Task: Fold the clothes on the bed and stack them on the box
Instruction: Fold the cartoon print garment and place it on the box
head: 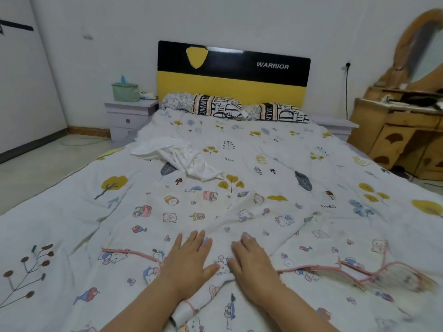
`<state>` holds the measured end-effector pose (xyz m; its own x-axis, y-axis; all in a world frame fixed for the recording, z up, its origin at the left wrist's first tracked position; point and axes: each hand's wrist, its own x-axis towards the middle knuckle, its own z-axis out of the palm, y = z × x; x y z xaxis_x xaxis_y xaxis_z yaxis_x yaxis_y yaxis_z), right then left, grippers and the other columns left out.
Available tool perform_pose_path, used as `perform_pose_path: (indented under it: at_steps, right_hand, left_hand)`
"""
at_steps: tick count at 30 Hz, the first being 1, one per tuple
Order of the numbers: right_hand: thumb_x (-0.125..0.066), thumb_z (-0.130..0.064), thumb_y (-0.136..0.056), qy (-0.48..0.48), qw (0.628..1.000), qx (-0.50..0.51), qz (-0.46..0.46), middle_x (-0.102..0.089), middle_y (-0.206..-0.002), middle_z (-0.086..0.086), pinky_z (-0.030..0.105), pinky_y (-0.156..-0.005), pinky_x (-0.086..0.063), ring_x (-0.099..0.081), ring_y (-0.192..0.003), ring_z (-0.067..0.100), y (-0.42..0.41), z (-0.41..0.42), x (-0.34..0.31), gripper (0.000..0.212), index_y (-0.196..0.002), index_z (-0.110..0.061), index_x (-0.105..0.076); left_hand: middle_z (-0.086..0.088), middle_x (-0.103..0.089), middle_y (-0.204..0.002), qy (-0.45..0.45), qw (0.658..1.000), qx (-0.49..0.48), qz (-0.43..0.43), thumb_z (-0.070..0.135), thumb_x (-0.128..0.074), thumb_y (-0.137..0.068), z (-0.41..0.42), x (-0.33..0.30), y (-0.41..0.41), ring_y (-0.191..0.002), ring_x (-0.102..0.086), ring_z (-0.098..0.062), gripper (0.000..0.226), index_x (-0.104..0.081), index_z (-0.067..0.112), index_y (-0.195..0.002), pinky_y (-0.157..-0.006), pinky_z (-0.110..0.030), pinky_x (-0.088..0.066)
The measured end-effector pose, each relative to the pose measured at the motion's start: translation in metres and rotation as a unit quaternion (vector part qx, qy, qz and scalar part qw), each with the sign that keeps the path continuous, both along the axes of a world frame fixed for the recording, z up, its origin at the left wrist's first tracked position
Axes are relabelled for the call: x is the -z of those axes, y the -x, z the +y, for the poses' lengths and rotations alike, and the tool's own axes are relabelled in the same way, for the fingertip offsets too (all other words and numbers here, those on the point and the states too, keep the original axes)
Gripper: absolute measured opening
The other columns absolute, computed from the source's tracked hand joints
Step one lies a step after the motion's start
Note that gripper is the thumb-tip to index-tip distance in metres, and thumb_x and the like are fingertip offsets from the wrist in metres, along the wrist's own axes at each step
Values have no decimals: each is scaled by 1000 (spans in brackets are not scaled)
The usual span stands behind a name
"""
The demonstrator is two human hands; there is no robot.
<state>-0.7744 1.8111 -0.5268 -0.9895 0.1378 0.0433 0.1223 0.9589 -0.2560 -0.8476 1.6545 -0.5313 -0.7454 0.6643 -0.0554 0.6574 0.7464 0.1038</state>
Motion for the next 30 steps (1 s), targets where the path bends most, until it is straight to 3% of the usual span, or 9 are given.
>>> perform_pose_path:
  at_steps: [2, 4, 6, 9, 13, 17, 24, 27, 30]
  right_hand:
    - [12, -65, -72, 7, 999, -22, -38, -25, -152, 3, 37, -115, -19, -20, -140, 20, -30, -8, -6, 96, -143, -19, -31]
    - [5, -61, -77, 0, 999, -32, -34, -32, -150, 5, 36, -113, -24, -28, -140, 22, -56, -15, -10, 88, -141, -17, -38]
    - [-23, -45, -78, -37, 999, -39, 7, -63, -111, -1, 25, -84, -52, -63, -103, 17, -81, -17, -10, 56, -105, -22, -67]
    - [-40, -37, -72, -73, 994, -50, 58, -55, -70, -14, 17, -55, -51, -57, -61, 4, -110, -20, -6, 24, -62, -30, -60]
    - [-40, -34, -78, -60, 995, -57, 60, -54, -69, -11, 17, -56, -48, -58, -65, 8, -146, -19, -11, 28, -65, -27, -64]
    - [-30, -27, -91, -29, 998, -57, -6, -60, -112, 8, 38, -96, -43, -52, -108, 26, -188, -17, -23, 43, -109, -9, -64]
    - [-63, -25, -62, -60, 988, 107, 90, -66, -79, -7, 24, -59, -54, -67, -71, 14, -269, 26, -24, 15, -74, -27, -70]
    - [-69, -7, -70, -42, 966, 240, 87, -56, -129, 9, 37, -98, -43, -53, -120, 26, -300, 63, -29, 50, -118, -19, -62]
    - [-48, -17, -92, -13, 945, 325, -15, -13, -157, 5, 42, -116, -16, -12, -144, 26, -323, 95, -38, 65, -148, -25, -18]
  left_hand:
    - [-5, -8, -158, -64, 998, -4, 11, 56, -12, -93, 1, -9, -14, -146, -7, -19, 67, -34, 16, -142, -117, -40, 1]
    - [-6, -42, -143, -126, 992, -1, 21, 29, -33, -94, -2, -18, -34, -132, -39, -21, 35, -58, 16, -114, -110, -35, -27]
    - [3, -66, -98, -163, 986, 29, 23, 28, -39, -78, -7, -17, -51, -88, -66, -17, 28, -67, 21, -79, -77, -27, -52]
    - [16, -61, -74, -137, 986, 63, 73, 34, -39, -66, -18, -11, -77, -62, -62, -5, 25, -64, 32, -64, -57, -20, -50]
    - [18, -59, -74, -125, 982, 88, 109, 33, -38, -67, -33, -8, -113, -63, -58, -2, 24, -62, 33, -64, -61, -19, -50]
    - [16, -59, -71, -134, 986, 74, 62, 29, -37, -70, -32, -12, -146, -63, -61, -7, 26, -63, 32, -66, -55, -22, -42]
    - [9, -65, -91, -168, 972, 164, 6, 31, -38, -77, 11, -20, -216, -79, -64, -12, 29, -65, 27, -87, -70, -22, -51]
    - [13, -62, -102, -199, 960, 196, 14, 34, -39, -83, 34, -28, -249, -86, -64, -6, 31, -62, 30, -104, -74, -15, -50]
    - [7, -36, -143, -153, 965, 206, -62, 37, -38, -92, 54, -36, -276, -128, -38, -13, 49, -35, 28, -140, -105, -22, -29]
